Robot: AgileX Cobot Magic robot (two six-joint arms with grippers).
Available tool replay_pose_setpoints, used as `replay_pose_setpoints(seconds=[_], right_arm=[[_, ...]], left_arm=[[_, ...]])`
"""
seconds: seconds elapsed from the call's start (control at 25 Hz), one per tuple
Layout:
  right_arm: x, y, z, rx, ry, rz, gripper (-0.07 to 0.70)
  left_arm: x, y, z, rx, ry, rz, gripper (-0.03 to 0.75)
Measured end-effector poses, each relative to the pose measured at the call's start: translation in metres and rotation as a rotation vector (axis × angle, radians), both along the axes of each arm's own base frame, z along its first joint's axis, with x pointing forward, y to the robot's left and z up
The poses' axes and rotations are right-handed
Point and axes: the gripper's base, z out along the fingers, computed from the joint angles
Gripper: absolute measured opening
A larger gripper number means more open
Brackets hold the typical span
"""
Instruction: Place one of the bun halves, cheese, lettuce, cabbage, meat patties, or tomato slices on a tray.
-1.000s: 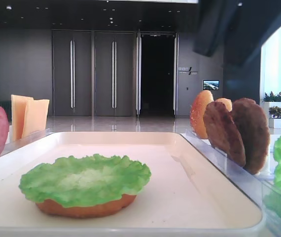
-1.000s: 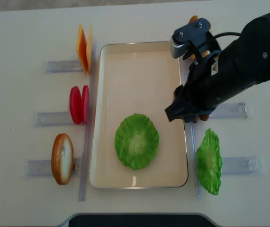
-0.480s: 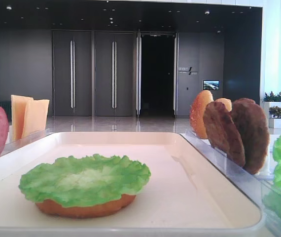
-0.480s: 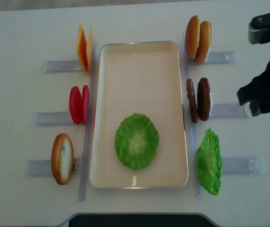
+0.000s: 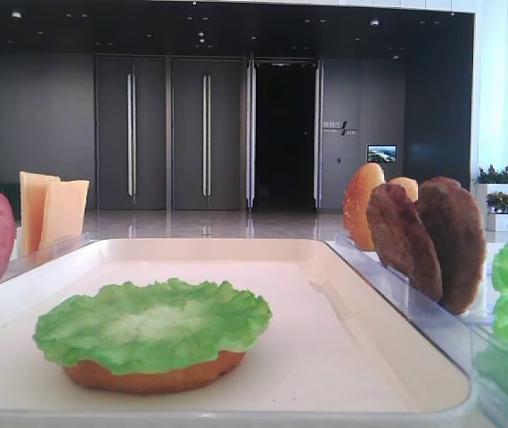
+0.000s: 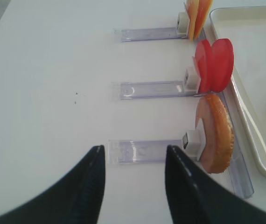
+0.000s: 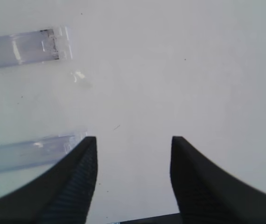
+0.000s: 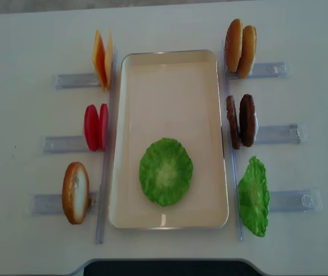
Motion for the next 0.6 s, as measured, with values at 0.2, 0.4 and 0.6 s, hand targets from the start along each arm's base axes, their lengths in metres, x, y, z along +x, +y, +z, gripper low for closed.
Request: replay_pose_setpoints(seconds=[0.2,0.4,0.6], right_arm=[[0.000,0.000,0.000,0.000,-0.002,0.000,0.372],[-0.010,0.001,0.006,-0.003,-0.035,0.000,0.372],[-0.047,0.004,0.010,-0.006,-0.096,-0.006,0.372]], left_arm=[[0.000,0.000,0.000,0.000,0.000,0.000,0.327],[0.000,0.000,0.000,0.000,0.000,0.000,0.327],[0.000,0.000,0.000,0.000,0.000,0.000,0.327]])
